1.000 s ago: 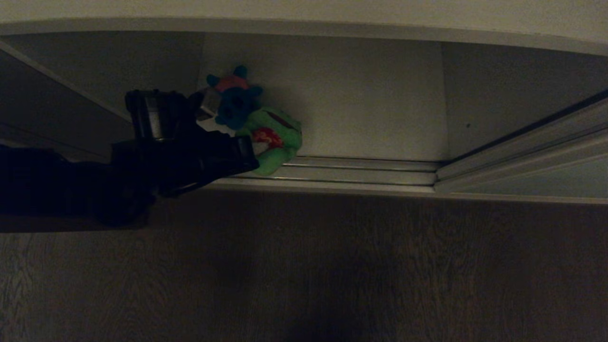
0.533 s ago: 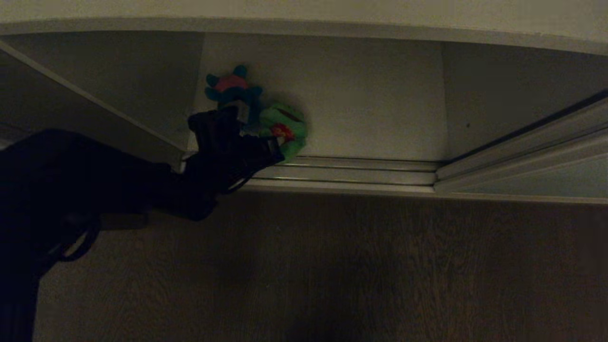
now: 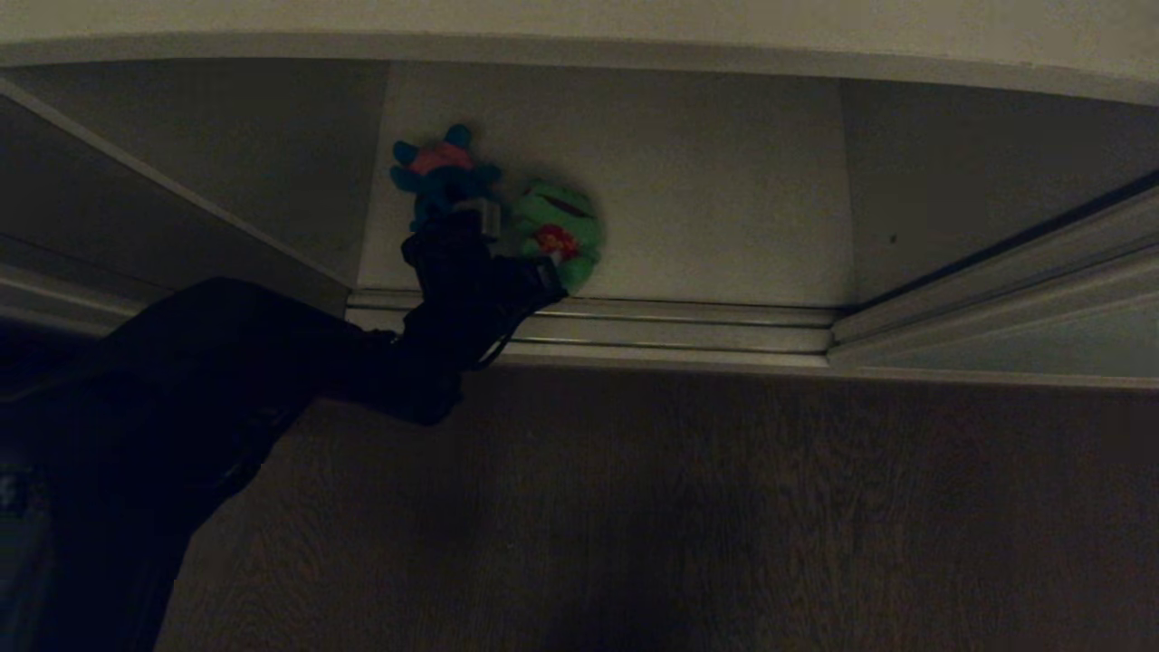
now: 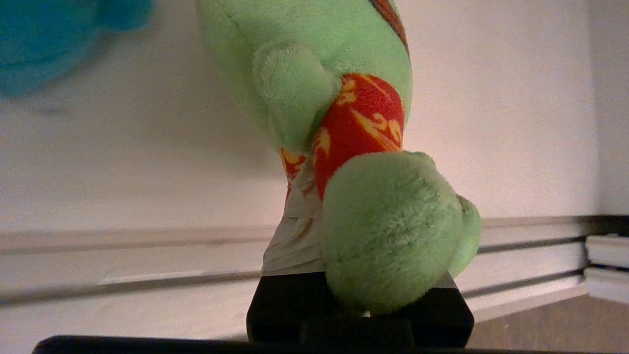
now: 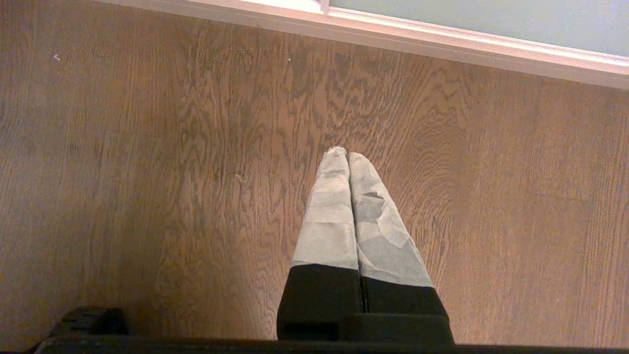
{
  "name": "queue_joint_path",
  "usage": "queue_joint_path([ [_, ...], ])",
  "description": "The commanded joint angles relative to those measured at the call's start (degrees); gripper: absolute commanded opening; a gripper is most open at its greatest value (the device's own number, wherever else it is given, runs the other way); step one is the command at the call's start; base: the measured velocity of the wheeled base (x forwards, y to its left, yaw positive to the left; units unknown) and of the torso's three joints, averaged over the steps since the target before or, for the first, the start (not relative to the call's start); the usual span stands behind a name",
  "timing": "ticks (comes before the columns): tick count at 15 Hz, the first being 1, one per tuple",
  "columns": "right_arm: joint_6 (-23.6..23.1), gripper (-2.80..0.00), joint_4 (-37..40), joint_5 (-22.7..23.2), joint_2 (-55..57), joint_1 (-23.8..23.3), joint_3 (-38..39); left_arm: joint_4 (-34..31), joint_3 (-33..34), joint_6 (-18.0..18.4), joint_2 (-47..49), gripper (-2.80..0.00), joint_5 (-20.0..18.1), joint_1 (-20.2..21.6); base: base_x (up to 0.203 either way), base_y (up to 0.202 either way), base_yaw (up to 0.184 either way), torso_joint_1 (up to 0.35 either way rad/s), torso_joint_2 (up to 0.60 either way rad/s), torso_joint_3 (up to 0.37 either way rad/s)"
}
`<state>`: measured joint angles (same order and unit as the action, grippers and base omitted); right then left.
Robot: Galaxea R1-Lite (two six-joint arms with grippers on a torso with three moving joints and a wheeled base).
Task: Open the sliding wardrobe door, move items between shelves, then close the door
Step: Place the green doll on the lower shelf
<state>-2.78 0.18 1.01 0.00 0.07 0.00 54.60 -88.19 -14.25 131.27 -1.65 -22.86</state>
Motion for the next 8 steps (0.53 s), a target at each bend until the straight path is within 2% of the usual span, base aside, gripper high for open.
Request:
queue_joint_path([
  [1, -0.04, -2.8, 0.0, 0.04, -0.09, 0.01, 0.0, 0.64, -2.75, -0.08, 2.51, -2.8, 0.46, -1.07, 0.0, 0.0, 0.0, 0.0, 0.0, 0.0],
  [4, -0.04, -2.8, 0.0, 0.04, -0.09, 0.01, 0.0, 4.43, -8.11, 1.04, 6.47, -2.8, 4.5, -1.65, 0.0, 0.0, 0.0, 0.0, 0.0, 0.0],
  [6, -0.04, -2.8, 0.0, 0.04, -0.09, 0.01, 0.0, 6.9, -9.16, 2.8, 8.6, -2.8, 5.06, -1.67, 0.0, 0.0, 0.0, 0.0, 0.0, 0.0],
  [8, -0.04, -2.8, 0.0, 0.04, -0.09, 0.01, 0.0, 7.36, -10.59, 3.08, 10.48, -2.8, 5.16, -1.66, 0.0, 0.0, 0.0, 0.0, 0.0, 0.0],
])
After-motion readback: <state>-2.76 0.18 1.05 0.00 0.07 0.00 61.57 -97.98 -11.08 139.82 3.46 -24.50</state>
